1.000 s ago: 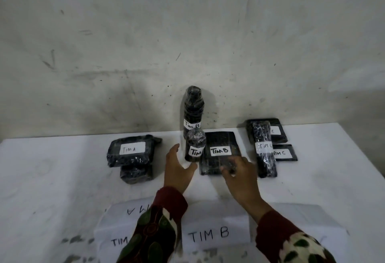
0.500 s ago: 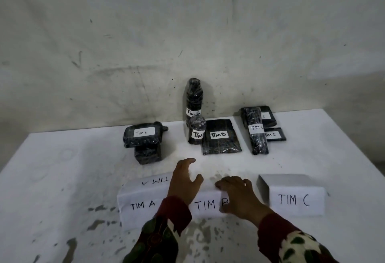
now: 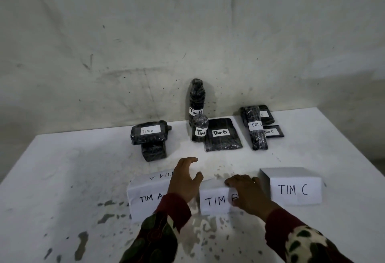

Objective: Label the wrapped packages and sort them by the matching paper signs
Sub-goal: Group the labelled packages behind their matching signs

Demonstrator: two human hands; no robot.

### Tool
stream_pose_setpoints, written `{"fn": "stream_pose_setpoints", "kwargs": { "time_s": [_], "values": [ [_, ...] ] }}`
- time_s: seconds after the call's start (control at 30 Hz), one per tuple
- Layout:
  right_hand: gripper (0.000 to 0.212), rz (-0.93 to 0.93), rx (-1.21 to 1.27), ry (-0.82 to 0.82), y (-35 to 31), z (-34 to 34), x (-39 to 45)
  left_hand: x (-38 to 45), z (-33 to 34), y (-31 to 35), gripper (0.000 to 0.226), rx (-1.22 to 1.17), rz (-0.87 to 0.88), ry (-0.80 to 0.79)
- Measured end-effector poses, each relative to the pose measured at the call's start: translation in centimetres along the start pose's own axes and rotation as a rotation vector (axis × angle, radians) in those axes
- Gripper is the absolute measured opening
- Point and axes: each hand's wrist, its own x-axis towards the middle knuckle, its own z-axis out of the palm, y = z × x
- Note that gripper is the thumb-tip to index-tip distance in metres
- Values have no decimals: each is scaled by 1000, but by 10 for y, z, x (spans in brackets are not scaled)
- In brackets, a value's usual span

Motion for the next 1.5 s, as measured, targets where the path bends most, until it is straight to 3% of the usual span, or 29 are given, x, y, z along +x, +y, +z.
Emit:
{"fn": "stream_pose_setpoints", "kwargs": {
  "time_s": [0.3,0.67,1.03,1.5],
  "values": [
    [74,25,50,-40,2,-7,-1,0,-6,3,35,-7,-1,63],
    [50,-58,188,206,-12,-38,17,-2,-17,12,33,27,-13,175],
    [44,-101,308,167,-75,-35,53,2,-58,-20,32,47,-166,260],
    [47,133,829,228,-159,-38,151,75,-133,-91,36,-94,-173,357]
  ]
}}
